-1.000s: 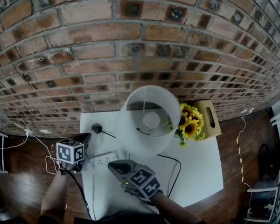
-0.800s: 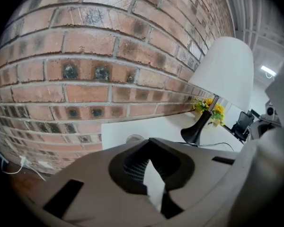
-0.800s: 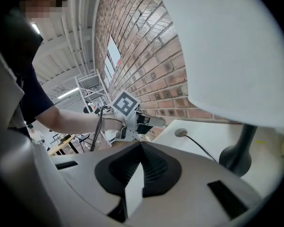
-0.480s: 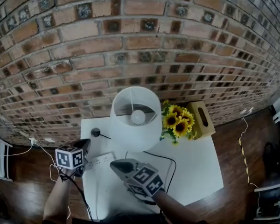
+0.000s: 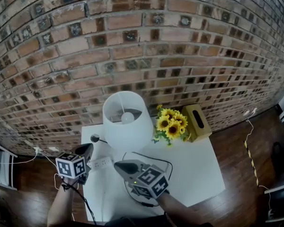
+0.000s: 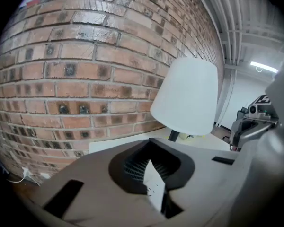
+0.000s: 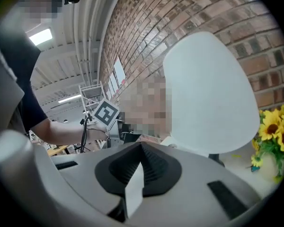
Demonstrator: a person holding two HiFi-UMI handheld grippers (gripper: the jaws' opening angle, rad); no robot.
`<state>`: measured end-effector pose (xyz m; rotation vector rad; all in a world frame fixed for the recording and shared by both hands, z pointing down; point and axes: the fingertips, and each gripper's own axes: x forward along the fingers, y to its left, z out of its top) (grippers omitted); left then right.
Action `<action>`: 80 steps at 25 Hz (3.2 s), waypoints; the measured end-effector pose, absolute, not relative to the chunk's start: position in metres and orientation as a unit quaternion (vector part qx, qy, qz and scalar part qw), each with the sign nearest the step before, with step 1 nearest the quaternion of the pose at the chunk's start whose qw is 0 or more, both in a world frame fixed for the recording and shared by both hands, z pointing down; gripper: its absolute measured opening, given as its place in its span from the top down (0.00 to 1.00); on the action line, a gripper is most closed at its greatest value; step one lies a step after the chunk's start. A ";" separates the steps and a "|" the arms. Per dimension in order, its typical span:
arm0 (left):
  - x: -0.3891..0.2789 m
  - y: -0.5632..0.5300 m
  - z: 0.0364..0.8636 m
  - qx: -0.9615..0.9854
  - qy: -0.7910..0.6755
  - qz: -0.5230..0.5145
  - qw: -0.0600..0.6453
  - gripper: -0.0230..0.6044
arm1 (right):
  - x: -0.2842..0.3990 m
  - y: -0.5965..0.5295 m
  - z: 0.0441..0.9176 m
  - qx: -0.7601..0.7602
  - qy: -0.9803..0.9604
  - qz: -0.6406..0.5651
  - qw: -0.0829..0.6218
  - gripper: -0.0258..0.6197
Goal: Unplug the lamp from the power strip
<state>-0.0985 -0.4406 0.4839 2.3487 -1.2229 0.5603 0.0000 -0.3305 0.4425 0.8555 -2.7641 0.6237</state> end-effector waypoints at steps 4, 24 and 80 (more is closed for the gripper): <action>-0.080 -0.426 0.460 0.854 -0.444 0.192 0.191 0.93 | 0.012 -0.318 0.427 0.277 -0.936 0.206 0.073 0.96; -0.073 -0.301 0.366 0.824 -0.531 0.199 0.009 0.93 | 0.001 -0.278 0.378 0.165 -0.976 0.140 0.032 0.96; -0.235 -0.123 0.326 0.737 -0.651 -0.047 0.177 0.93 | -0.166 -0.107 0.348 -0.011 -0.994 0.092 0.065 0.96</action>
